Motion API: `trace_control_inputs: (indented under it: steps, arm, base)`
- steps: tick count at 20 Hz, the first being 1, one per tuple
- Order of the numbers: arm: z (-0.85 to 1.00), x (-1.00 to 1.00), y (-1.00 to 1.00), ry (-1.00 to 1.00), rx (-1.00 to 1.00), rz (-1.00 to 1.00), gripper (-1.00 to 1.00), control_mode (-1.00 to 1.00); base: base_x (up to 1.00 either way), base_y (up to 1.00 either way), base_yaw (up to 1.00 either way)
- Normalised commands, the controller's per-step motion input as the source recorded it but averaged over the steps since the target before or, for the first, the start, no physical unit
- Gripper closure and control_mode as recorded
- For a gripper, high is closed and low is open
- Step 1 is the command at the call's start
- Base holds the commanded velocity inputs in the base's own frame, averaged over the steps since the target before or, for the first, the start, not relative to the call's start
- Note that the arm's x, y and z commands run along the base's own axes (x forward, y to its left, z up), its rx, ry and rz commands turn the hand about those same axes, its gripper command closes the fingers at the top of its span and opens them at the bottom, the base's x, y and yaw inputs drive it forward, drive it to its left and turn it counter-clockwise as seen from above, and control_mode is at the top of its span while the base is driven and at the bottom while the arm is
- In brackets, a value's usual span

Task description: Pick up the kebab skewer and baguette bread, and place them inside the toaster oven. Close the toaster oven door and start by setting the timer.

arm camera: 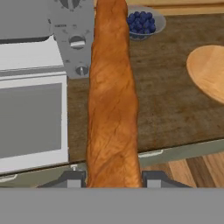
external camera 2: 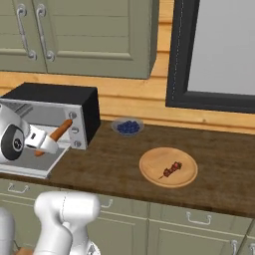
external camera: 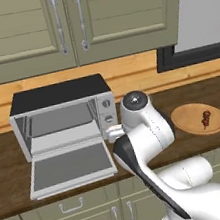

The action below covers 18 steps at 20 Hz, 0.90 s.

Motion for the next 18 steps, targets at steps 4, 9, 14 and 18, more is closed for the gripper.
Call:
trace_control_inputs:
  steps: [4, 9, 14, 18]
  arm:
    - [0.0, 0.0, 0.0, 0.0, 0.0, 0.0, 1.0, 1.0]
    - [0.0, 0.0, 0.0, 0.0, 0.0, 0.0, 1.0, 1.0]
    - [0.0, 0.0, 0.0, 0.0, 0.0, 0.0, 1.0, 1.0]
    - [0.0, 0.0, 0.0, 0.0, 0.0, 0.0, 1.0, 1.0]
  base:
    - [0.19, 0.0, 0.0]
    - [0.33, 0.0, 0.0]
    - [0.29, 0.0, 0.0]
    - [0.42, 0.0, 0.0]
